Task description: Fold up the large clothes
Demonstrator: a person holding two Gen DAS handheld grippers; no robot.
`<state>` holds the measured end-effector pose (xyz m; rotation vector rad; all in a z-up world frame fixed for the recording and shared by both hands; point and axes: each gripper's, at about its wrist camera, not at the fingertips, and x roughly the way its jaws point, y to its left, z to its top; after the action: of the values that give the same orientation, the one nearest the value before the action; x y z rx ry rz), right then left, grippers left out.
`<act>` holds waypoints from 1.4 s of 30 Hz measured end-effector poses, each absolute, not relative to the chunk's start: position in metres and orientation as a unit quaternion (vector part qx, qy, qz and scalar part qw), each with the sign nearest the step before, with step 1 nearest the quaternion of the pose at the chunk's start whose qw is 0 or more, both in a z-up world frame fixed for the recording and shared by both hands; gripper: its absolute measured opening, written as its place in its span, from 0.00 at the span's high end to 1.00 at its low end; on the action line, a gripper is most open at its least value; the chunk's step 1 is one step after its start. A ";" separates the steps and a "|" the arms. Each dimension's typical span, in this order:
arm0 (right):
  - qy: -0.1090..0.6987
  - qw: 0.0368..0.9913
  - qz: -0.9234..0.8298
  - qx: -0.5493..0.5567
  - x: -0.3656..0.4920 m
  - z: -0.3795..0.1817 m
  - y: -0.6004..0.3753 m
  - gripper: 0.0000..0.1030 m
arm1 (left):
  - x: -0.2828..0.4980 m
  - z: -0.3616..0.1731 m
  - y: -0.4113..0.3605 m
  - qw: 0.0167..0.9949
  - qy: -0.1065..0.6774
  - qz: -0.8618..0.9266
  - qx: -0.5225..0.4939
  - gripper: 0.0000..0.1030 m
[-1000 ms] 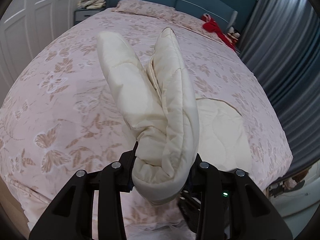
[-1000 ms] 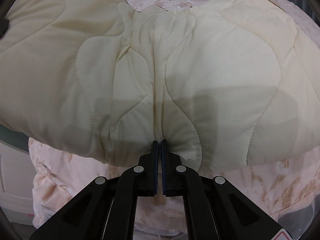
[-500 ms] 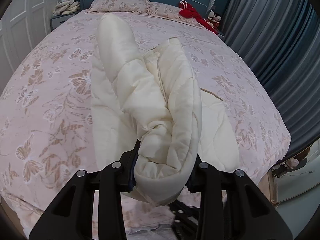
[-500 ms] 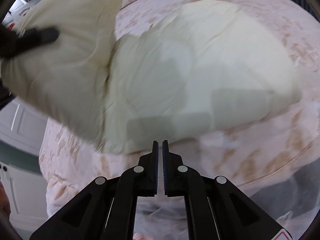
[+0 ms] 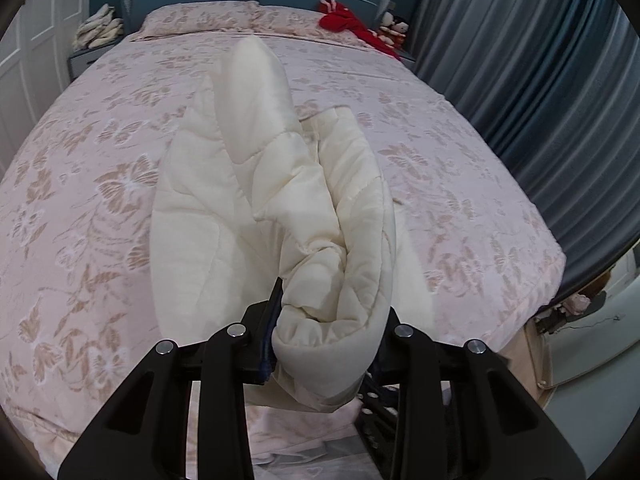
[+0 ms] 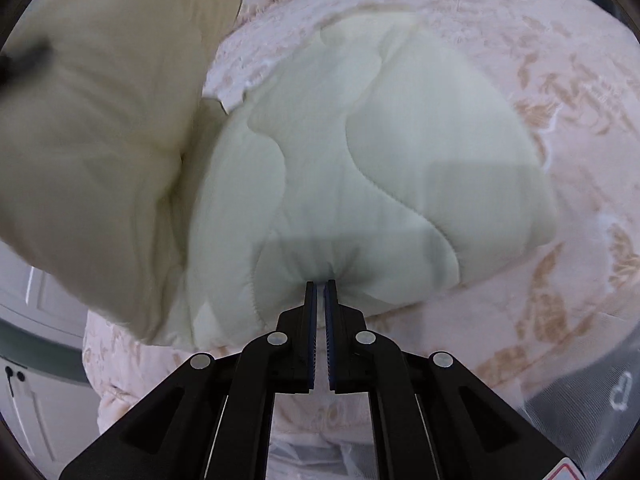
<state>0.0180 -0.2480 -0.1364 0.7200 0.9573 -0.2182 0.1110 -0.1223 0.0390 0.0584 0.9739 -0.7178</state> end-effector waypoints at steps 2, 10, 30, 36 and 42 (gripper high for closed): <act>0.459 0.811 -0.095 0.350 0.023 -0.150 -0.245 0.99 | 0.109 0.043 -0.132 0.818 0.458 -0.347 0.026 0.70; 0.443 0.801 -0.088 0.392 -0.003 -0.155 -0.257 1.00 | 0.096 0.040 -0.194 0.796 0.466 -0.381 0.067 0.70; 0.353 0.851 -0.184 0.343 -0.078 -0.052 -0.346 0.84 | 0.099 0.012 -0.210 0.754 0.515 -0.409 -0.009 0.48; 0.349 0.874 -0.150 0.304 -0.036 0.003 -0.336 0.58 | 0.115 0.053 -0.119 0.819 0.453 -0.346 -0.060 0.43; 0.388 0.878 -0.140 0.244 -0.011 0.008 -0.304 0.58 | 0.135 0.019 -0.090 0.828 0.494 -0.259 -0.049 0.48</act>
<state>-0.0110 -0.3043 0.0079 0.5095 0.8089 -0.2927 0.1354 -0.0904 0.0187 -0.1048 1.0492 -0.5492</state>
